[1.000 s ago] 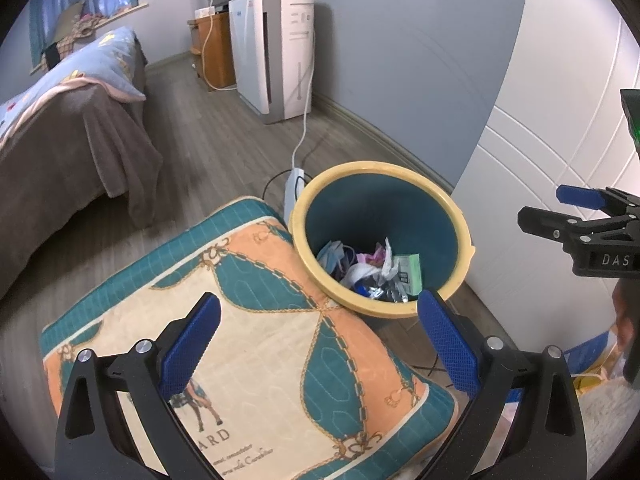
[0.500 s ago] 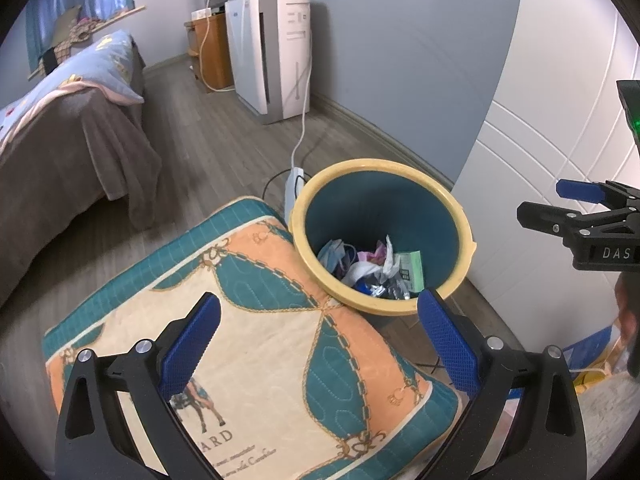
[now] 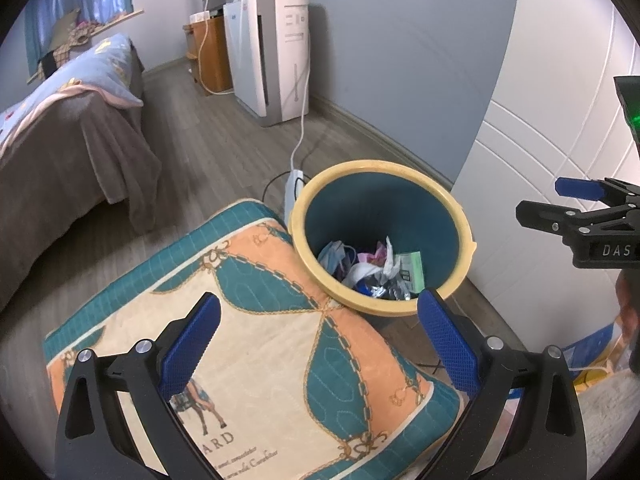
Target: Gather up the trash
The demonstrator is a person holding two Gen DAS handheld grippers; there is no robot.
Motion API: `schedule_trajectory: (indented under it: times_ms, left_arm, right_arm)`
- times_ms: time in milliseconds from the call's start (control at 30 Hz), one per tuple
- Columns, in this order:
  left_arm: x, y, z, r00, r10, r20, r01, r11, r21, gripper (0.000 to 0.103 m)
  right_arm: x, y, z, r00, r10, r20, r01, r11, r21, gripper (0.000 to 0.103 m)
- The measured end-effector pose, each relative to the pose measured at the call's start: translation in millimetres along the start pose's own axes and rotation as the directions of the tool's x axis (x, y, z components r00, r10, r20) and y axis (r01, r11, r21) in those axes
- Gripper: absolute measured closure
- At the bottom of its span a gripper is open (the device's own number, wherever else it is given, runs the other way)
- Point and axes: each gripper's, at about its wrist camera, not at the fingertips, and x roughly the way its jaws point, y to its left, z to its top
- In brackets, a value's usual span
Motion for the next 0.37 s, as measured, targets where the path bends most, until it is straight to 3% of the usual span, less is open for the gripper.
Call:
schedule_trajectory:
  times_ms: [200,367]
  left_arm:
    - [2,-2,-2,0.998,0.05,-0.032,-0.049,0.998,0.038,0.005]
    - [-15,8,-2,0.999,0.026,-0.041,-0.028,0.999,-0.036,0.005]
  right_arm:
    - [2,-2,2,1.0,-0.018,-0.011,0.018,1.0,0.021,0.006]
    - [7,-1,5,0.999,-0.035,-0.031,0.038,0.995,0.097,0.006]
